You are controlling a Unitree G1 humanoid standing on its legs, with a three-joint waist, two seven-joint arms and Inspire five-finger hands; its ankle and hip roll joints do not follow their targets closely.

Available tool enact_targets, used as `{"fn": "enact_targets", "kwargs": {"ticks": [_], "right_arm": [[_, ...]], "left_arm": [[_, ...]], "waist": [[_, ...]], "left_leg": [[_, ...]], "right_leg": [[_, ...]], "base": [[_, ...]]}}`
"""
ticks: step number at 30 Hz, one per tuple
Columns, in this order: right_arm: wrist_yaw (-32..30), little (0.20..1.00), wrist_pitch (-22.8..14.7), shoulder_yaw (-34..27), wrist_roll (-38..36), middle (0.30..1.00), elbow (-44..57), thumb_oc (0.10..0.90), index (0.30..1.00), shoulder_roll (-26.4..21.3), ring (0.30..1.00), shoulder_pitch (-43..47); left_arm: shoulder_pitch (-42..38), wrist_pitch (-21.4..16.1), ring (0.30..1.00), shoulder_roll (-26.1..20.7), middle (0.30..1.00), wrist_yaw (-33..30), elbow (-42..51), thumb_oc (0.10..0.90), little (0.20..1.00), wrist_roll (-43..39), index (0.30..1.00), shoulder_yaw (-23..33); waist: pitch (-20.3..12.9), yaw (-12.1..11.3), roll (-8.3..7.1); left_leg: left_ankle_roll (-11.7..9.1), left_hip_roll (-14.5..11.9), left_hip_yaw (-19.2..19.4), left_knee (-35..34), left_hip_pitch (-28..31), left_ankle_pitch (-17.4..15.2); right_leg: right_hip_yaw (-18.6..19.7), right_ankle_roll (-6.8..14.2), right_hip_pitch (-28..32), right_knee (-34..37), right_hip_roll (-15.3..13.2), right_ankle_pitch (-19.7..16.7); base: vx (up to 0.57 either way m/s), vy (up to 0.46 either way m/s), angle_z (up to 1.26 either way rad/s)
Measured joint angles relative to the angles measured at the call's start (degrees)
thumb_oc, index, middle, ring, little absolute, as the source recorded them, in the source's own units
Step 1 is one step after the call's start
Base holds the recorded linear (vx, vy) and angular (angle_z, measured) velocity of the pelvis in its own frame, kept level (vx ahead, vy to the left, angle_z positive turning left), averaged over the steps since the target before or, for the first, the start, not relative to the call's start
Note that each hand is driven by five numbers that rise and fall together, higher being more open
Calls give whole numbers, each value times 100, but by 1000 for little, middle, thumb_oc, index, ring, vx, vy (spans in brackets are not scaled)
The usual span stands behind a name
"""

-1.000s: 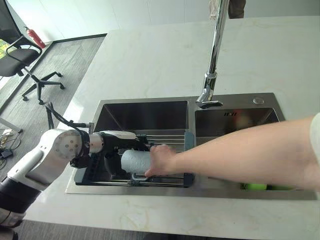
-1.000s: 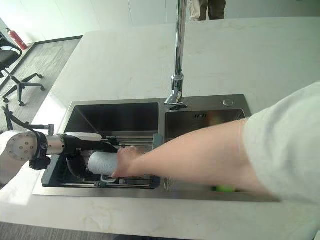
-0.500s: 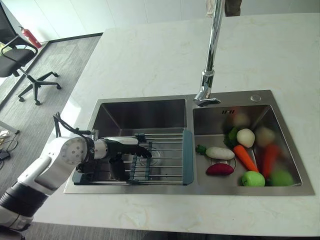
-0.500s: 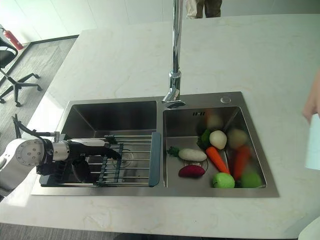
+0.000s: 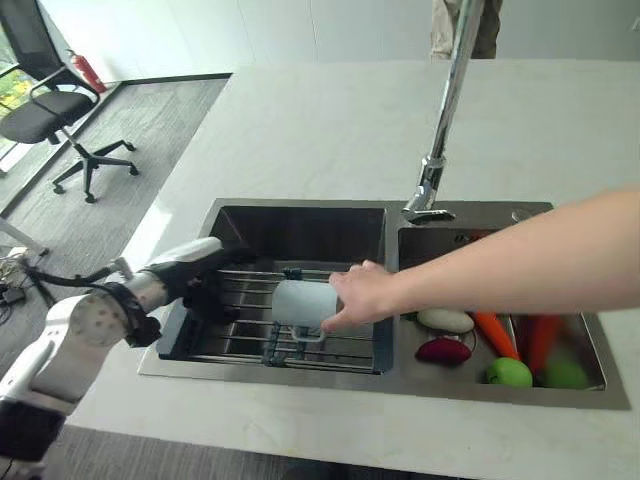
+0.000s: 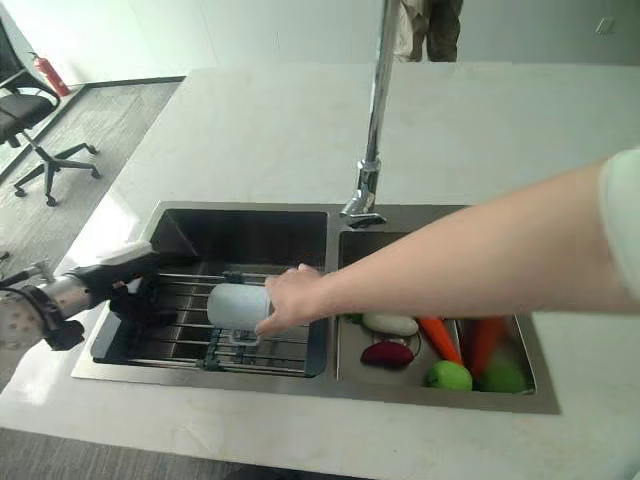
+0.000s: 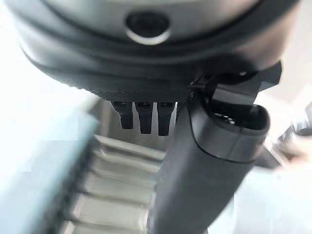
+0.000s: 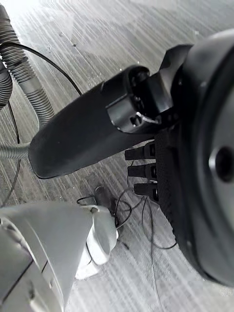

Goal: Place the dishes in the dishwasher.

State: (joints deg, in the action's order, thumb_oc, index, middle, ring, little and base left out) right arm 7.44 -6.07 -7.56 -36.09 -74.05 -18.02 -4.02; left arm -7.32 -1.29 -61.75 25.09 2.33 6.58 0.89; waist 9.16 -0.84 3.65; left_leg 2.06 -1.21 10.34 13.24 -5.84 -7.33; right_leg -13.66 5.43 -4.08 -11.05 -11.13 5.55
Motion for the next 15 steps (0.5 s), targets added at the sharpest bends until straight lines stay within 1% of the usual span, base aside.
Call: {"fn": "enact_targets", "kwargs": {"ticks": [1,2,4,5,7,8,9,13,15], "right_arm": [[0,900,0,0,0,900,0,800,900,10,900,0],[-7,900,2,0,2,900,7,800,900,39,900,2],[-53,900,17,-2,8,900,-8,800,900,139,900,-3],[-60,900,24,-3,11,900,-10,800,900,172,900,-29],[-64,900,22,-9,11,900,-5,800,900,166,900,-84],[-71,900,23,-21,12,900,-6,800,900,165,900,-109],[-71,900,24,-46,13,900,-6,800,900,166,900,-146],[-58,900,21,-47,192,900,0,800,900,167,900,-211],[-47,900,21,-44,216,900,2,800,900,176,900,-209]], "left_arm": [[0,2,900,0,900,-19,-14,800,900,-196,900,80],[12,-9,900,1,900,-28,16,800,900,-617,900,110],[318,-10,900,21,900,-87,304,800,900,-1084,900,304],[568,-59,900,23,900,-233,316,800,900,-1083,900,387],[724,-105,900,29,900,-395,217,800,900,-1079,900,500],[852,-142,900,84,900,-487,209,800,900,-1076,900,653],[925,-160,900,237,900,-511,187,800,900,-1075,900,793],[1105,-183,900,455,900,-642,11,800,900,-1072,900,839],[1141,-300,900,488,900,-609,16,800,900,-1070,900,834]], "waist": [[-7,-33,-10],[-19,-91,-13],[-64,-97,-28],[-161,-83,-25],[-205,-86,-10],[-209,-99,-4],[-221,-107,10],[-277,-137,22],[-288,-139,3]], "left_leg": [[0,10,-18,12,1,0],[5,20,-25,26,-1,-3],[6,22,-33,36,-10,-4],[5,22,-34,28,-9,-10],[3,19,-39,34,-9,-12],[3,19,-54,41,-19,-11],[3,22,-71,45,-17,-12],[6,25,-96,53,-26,-10],[7,25,-106,53,-28,-9]], "right_leg": [[-16,0,17,-1,-10,0],[-23,2,27,-9,-24,-1],[-32,4,27,-13,-29,-3],[-33,5,27,-9,-28,-3],[-33,5,28,-8,-21,-2],[-48,5,32,-10,-21,-3],[-73,3,49,-9,-26,-1],[-93,2,52,-12,-31,2],[-100,3,52,-17,-30,3]], "base": [[21,3,11],[19,4,6],[33,13,2],[37,14,-2],[0,0,0],[5,17,9],[0,16,8],[2,6,4],[0,0,0]]}}
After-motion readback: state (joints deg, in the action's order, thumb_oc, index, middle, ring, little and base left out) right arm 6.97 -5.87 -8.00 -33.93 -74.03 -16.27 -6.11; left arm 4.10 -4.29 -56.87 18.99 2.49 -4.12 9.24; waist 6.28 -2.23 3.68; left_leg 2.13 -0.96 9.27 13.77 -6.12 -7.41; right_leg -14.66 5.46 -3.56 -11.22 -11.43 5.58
